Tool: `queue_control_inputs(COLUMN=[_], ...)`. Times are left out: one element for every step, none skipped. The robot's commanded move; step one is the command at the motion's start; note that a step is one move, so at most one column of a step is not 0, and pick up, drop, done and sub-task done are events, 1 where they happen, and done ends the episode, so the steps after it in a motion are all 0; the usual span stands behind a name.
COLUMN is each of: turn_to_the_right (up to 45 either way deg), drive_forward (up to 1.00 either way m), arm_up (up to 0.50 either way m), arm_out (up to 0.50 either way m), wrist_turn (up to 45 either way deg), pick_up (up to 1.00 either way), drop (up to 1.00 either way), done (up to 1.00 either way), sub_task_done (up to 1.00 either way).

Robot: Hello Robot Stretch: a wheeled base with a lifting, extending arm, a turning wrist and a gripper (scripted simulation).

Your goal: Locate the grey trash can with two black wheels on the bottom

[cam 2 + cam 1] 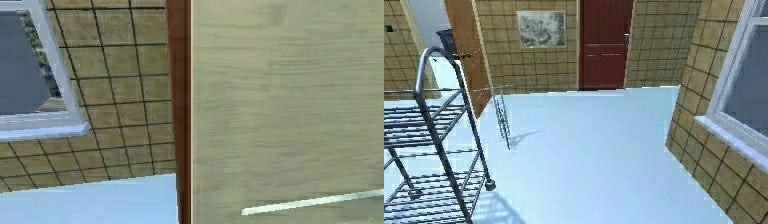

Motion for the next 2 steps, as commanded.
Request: queue_control_inputs(turn_to_the_right=[-45.0, -27.0], drive_forward=[0.0, 0.0], arm_up=[0.0, 0.0], arm_out=[0.0, 0.0], wrist_turn=[0.0, 0.0], pick_up=[0.0, 0.0], drop=[0.0, 0.0], done=[0.0, 0.0], sub_task_done=[0.0, 0.0])
